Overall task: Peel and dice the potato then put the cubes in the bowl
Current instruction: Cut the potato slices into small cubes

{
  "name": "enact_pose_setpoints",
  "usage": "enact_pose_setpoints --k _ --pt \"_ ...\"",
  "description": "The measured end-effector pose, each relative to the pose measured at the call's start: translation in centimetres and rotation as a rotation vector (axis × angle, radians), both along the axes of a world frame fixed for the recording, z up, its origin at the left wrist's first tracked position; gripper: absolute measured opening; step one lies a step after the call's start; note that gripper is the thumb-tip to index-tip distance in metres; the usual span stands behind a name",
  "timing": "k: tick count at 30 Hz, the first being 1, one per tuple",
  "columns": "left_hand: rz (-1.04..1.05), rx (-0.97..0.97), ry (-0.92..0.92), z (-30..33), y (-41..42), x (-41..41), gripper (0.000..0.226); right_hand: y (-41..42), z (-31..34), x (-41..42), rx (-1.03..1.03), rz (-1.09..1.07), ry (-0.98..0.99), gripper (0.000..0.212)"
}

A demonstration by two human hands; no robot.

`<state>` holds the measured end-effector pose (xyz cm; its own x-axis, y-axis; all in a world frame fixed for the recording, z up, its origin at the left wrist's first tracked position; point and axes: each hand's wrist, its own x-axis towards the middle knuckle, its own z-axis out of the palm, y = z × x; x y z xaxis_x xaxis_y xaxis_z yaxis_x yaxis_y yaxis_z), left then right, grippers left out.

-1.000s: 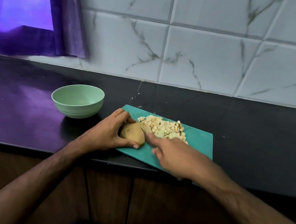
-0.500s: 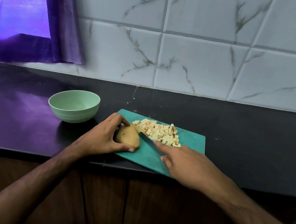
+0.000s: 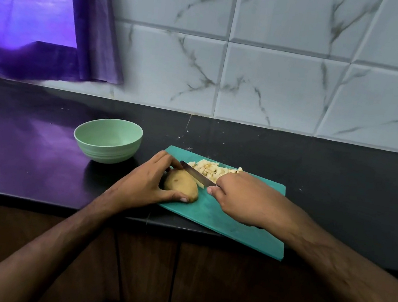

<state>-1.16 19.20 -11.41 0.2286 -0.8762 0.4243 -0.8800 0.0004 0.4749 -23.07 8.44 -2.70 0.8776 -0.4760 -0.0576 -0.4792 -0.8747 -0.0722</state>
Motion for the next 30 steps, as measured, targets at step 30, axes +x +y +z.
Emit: enact_pose_setpoints --k 30 --pt "0.025 -0.056 -0.053 -0.4 -0.3 0.3 0.075 -0.2 -1.2 2.3 0.174 -0.002 0.088 0.04"
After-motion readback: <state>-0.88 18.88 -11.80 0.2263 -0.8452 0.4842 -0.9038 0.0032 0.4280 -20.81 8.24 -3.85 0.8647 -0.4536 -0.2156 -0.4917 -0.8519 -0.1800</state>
